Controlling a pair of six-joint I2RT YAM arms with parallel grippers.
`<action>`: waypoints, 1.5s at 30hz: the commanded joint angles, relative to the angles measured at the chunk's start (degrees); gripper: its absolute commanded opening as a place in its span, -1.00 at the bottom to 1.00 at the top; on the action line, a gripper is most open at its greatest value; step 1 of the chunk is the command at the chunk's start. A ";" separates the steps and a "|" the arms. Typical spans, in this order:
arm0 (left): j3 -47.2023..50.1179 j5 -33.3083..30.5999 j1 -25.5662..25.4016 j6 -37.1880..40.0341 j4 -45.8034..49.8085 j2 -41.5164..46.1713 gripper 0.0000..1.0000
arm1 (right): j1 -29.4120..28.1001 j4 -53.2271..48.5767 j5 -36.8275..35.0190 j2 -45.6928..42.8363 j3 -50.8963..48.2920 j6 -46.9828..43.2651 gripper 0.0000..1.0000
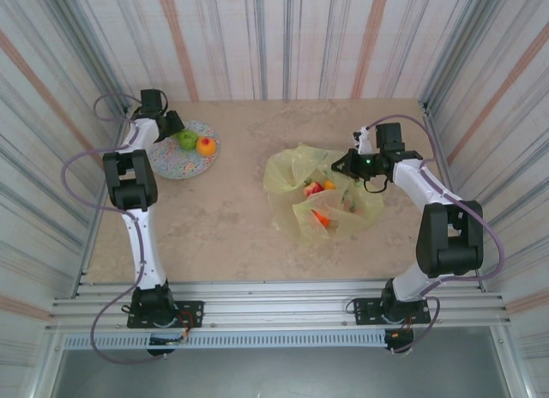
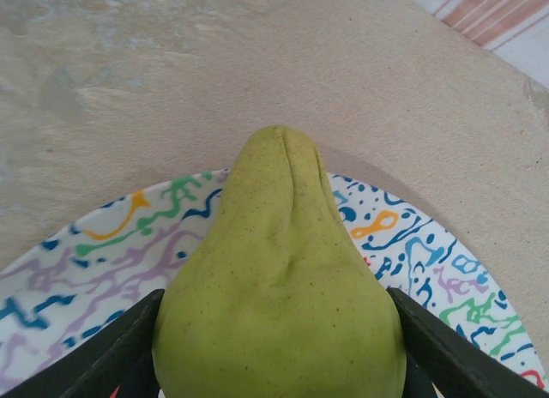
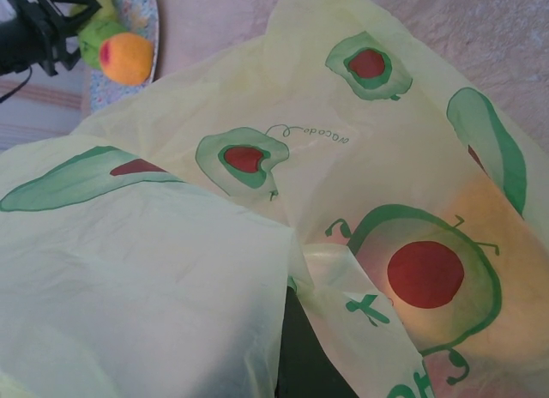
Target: Place the fruits into the plastic bag
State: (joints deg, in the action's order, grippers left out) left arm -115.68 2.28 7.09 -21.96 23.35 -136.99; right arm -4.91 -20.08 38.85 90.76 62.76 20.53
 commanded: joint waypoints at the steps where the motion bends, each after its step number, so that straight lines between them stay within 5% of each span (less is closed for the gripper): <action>1: 3.59 -1.62 0.99 -1.32 -2.14 8.67 0.20 | -0.31 -0.79 -0.19 -0.53 0.77 0.03 -1.00; 9: 21.10 0.02 0.56 -6.92 -11.15 27.73 0.18 | -0.41 0.14 0.48 -0.39 1.03 0.78 -1.00; 16: 42.54 -0.15 -5.30 -10.19 -19.86 47.48 0.17 | -0.55 0.06 0.78 0.27 2.23 0.98 -1.00; 21: 53.99 0.83 -13.10 -11.93 -23.16 59.42 0.18 | -0.64 -0.06 0.88 0.76 3.06 0.91 -1.00; 30: 65.81 -3.03 -37.13 -8.11 -18.45 75.99 0.20 | -0.94 -0.28 0.71 1.46 4.12 0.82 -1.00; 37: 75.52 -2.06 -52.59 -6.74 -22.57 77.93 0.21 | -1.16 -0.46 0.54 1.89 5.61 0.65 -1.00; 45: 75.60 0.48 -57.72 -5.48 -31.57 65.70 0.20 | -2.21 -0.99 0.17 1.88 6.14 0.73 -1.00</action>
State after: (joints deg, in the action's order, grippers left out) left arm -38.79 2.13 -50.35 -28.97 -2.92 -68.16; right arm -6.52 -19.75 38.89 92.01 67.20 20.58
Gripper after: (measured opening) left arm 0.620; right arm 0.049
